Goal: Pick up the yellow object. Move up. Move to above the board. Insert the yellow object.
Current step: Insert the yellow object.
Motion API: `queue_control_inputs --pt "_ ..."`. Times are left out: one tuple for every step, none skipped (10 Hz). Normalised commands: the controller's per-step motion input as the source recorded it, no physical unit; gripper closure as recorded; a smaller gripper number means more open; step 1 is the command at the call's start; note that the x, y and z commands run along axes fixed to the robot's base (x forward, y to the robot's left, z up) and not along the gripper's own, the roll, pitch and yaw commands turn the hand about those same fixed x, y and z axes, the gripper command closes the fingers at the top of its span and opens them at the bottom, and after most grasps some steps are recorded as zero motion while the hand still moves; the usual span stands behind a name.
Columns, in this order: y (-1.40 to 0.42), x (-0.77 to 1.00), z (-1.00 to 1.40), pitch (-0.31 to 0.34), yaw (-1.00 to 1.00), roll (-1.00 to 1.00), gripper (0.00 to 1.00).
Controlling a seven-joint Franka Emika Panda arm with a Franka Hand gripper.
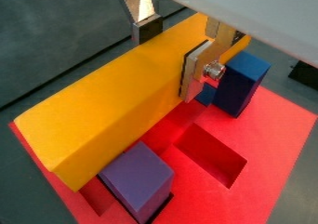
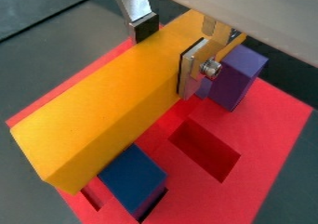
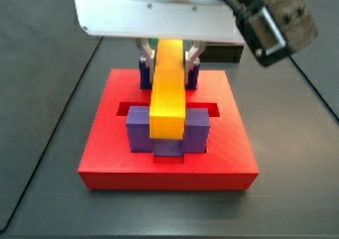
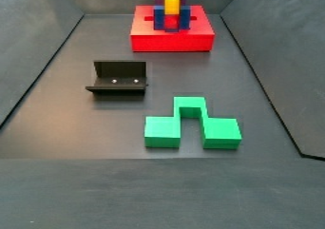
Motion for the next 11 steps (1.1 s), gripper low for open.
queue_control_inputs --pt "0.00 0.11 -0.20 0.044 -0.05 0.08 1.00" --pt "0.00 0.09 -0.19 0.046 -0.04 0.08 1.00" --pt "0.00 0.05 -0.21 0.044 -0.03 0.08 1.00" --pt "0.00 0.00 -0.26 0.036 -0.02 0.09 1.00" --pt "-0.04 0.00 -0.36 0.001 -0.01 0.09 1.00" --pt "-0.05 0.00 -0.37 0.000 0.00 0.09 1.00" --pt "-0.02 -0.02 -0.33 0.000 0.00 0.08 1.00" --pt "0.00 0.00 -0.31 0.007 0.00 0.07 1.00" --pt "0.00 0.00 -0.27 0.029 0.00 0.09 1.00" --pt "0.00 0.00 -0.20 0.061 0.00 0.11 1.00" --pt "0.00 -0.13 -0.12 0.000 0.00 0.02 1.00"
